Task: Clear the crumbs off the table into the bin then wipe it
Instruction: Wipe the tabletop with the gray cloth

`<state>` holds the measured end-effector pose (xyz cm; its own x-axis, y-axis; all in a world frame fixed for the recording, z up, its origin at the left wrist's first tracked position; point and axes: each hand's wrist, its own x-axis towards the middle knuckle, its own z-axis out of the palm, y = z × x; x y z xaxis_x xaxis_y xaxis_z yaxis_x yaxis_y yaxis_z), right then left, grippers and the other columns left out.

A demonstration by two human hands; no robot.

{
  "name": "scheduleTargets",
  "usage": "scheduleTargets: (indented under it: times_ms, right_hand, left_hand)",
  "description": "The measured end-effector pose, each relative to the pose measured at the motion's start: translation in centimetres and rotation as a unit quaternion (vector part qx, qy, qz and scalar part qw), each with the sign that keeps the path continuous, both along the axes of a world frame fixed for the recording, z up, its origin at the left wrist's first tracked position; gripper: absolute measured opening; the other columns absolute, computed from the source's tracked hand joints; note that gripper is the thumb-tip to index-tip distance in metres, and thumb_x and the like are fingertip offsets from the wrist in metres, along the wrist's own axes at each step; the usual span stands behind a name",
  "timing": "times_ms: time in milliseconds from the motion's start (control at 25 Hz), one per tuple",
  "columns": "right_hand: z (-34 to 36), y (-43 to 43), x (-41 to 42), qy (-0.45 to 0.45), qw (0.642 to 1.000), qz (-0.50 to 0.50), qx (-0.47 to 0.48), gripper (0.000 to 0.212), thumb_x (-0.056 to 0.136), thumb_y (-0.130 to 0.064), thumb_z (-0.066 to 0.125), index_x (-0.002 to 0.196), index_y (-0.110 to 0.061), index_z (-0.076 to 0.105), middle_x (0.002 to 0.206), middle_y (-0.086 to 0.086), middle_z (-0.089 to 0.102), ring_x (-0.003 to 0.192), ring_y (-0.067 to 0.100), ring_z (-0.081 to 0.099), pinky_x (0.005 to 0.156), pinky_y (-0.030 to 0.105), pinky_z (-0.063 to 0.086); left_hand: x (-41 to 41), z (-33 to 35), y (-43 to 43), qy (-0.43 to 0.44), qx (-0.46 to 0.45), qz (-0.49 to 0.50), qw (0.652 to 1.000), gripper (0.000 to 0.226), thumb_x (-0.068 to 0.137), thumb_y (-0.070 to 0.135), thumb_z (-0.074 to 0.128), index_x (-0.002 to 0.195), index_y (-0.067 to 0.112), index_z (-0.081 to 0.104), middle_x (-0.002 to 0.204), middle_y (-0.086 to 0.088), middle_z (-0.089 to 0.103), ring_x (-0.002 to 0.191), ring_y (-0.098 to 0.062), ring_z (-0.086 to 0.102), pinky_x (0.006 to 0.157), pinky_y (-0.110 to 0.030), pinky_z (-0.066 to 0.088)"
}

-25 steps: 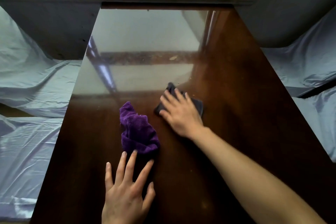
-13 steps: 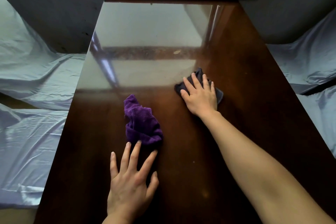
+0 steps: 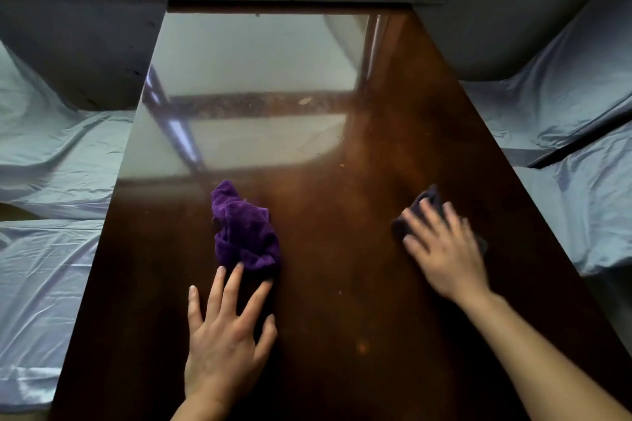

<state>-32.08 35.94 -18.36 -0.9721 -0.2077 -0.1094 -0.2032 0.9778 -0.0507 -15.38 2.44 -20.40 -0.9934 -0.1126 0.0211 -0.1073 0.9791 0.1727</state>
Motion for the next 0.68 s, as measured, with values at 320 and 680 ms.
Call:
scheduleTargets:
  times_ms: [320,680]
  right_hand:
    - [-1.4,-9.9,12.9,0.051,0.998,0.025,-0.037,0.053,0.098,-0.056,0.037,0.150,-0.043,0.036,0.164,-0.002,0.030,0.151,0.040,0.024,0.119,0.062,0.020]
    - [0.7,3.9,13.7,-0.001,0.994,-0.112,0.016,0.056,0.097,-0.060,0.030,0.150,-0.041,0.036,0.164,0.001,0.029,0.151,0.041,0.025,0.118,0.062,0.025]
  left_hand:
    - [0.0,-0.3,-0.2,0.002,-0.014,0.003,1.000,0.058,0.084,0.054,0.038,0.136,0.034,0.052,0.154,-0.013,0.038,0.146,-0.033,0.024,0.114,-0.065,0.014]
    - [0.2,0.2,0.0,0.000,0.028,-0.003,1.000,0.060,0.087,0.058,0.030,0.141,0.039,0.043,0.159,-0.009,0.027,0.150,-0.027,0.009,0.117,-0.060,-0.001]
